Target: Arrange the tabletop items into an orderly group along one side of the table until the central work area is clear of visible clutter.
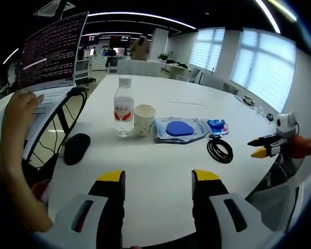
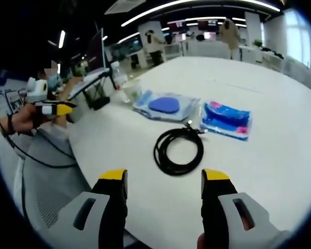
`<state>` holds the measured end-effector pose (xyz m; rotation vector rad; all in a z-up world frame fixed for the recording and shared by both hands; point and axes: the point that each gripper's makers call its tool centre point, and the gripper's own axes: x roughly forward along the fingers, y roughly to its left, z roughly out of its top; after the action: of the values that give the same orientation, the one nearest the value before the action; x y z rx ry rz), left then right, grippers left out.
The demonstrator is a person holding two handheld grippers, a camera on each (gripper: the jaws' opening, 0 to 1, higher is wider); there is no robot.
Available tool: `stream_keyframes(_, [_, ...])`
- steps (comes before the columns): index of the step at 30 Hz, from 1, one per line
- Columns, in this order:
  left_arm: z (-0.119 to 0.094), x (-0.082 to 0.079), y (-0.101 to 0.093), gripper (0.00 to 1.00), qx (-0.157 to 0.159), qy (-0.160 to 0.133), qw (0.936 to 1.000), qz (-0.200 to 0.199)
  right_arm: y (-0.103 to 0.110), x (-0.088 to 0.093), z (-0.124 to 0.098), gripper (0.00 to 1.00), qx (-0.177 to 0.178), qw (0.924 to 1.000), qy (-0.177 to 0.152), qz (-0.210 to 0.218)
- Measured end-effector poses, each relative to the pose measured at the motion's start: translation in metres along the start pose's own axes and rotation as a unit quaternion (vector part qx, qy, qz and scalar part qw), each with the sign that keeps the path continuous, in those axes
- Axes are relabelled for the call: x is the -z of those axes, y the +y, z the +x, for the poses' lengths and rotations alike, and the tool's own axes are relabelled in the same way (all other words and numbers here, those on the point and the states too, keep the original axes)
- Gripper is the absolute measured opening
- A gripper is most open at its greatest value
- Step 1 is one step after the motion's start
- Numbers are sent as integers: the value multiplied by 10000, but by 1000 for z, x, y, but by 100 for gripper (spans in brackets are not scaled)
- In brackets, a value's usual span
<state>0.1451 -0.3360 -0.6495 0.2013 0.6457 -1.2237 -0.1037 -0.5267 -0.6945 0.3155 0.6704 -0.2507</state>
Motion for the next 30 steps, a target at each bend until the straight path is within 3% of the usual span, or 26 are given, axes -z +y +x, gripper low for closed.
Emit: stream_keyframes(30, [-2, -1, 2, 51, -20, -10, 10000, -31, -2, -1, 0, 56, 38, 10000, -9, 20])
